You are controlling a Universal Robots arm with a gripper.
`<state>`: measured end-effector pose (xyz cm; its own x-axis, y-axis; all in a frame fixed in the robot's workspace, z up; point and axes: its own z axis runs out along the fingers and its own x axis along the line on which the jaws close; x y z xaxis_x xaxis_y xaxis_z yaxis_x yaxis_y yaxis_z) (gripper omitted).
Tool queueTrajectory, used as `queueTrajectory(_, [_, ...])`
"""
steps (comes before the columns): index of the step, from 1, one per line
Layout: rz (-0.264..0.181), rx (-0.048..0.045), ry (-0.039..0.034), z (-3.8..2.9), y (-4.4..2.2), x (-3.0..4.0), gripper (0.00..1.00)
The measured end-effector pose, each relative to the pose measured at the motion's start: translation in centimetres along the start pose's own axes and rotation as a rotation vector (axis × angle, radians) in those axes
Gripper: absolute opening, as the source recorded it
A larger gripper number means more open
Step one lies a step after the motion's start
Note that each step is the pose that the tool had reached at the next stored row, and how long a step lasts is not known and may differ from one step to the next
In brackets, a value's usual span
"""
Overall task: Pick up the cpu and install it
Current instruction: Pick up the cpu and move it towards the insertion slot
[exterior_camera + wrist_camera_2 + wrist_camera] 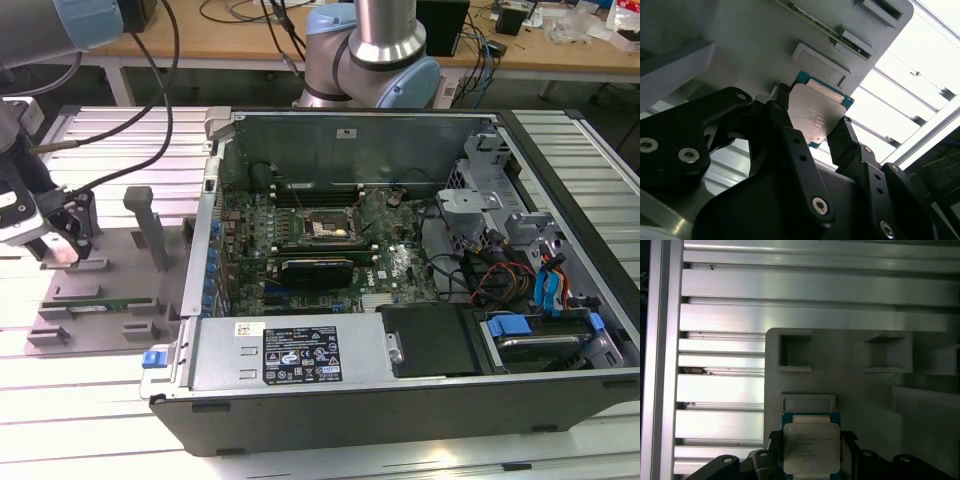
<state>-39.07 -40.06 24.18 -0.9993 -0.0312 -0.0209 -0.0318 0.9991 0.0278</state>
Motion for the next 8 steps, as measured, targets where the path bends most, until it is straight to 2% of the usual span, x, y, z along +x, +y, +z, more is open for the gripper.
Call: queueTrajectory(8, [0.000,0.0012,0.0000,-0.83,0.02,-0.02,0.55])
